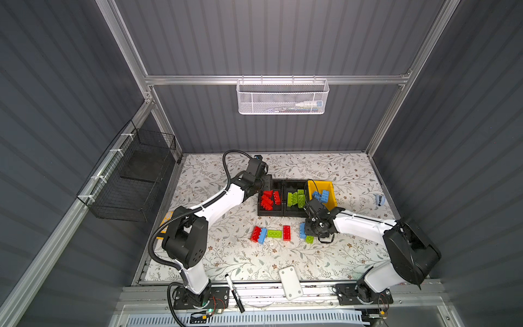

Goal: Sort the legos into containers by color
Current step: Pick up the lego from the center of the table.

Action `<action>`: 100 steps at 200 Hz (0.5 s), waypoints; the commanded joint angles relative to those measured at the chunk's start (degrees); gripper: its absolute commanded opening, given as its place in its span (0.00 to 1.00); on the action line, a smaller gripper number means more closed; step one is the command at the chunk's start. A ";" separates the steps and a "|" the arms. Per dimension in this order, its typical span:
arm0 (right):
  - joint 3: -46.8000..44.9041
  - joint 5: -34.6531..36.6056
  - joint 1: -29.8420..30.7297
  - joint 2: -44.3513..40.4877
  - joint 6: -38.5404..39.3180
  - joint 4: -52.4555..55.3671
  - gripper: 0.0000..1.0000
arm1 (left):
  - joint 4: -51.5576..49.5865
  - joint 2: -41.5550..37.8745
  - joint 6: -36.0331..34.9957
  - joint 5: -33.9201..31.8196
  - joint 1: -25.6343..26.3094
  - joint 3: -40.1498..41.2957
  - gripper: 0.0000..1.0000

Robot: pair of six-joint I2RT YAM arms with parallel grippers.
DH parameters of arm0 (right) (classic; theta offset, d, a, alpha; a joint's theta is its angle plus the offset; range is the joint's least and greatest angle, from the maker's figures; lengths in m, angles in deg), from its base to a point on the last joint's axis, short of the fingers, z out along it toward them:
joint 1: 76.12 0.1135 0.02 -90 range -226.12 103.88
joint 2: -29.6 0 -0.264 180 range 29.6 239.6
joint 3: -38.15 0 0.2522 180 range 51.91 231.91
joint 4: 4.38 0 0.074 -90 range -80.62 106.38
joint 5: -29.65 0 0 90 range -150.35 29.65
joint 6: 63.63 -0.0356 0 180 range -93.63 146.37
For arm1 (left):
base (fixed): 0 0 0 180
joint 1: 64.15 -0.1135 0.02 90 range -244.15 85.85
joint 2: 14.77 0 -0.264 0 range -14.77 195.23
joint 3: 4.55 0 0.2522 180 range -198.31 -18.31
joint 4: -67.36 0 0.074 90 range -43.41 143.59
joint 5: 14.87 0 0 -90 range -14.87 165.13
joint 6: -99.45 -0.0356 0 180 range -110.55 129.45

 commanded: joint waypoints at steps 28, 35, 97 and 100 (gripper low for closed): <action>-0.29 2.32 0.05 -3.93 -1.65 3.58 0.29 | -0.24 -2.33 0.22 -0.31 -0.85 3.63 0.63; -0.07 2.63 0.06 -4.85 -1.65 4.10 0.28 | -0.40 -2.48 0.30 -0.37 -0.85 3.90 0.63; 8.05 6.32 -2.69 -11.15 4.50 9.63 0.26 | -1.27 -6.25 1.39 -1.08 -0.93 10.32 0.65; 8.74 6.34 -2.86 -11.10 4.94 9.70 0.26 | -1.19 -6.54 1.56 -1.19 -0.93 10.85 0.65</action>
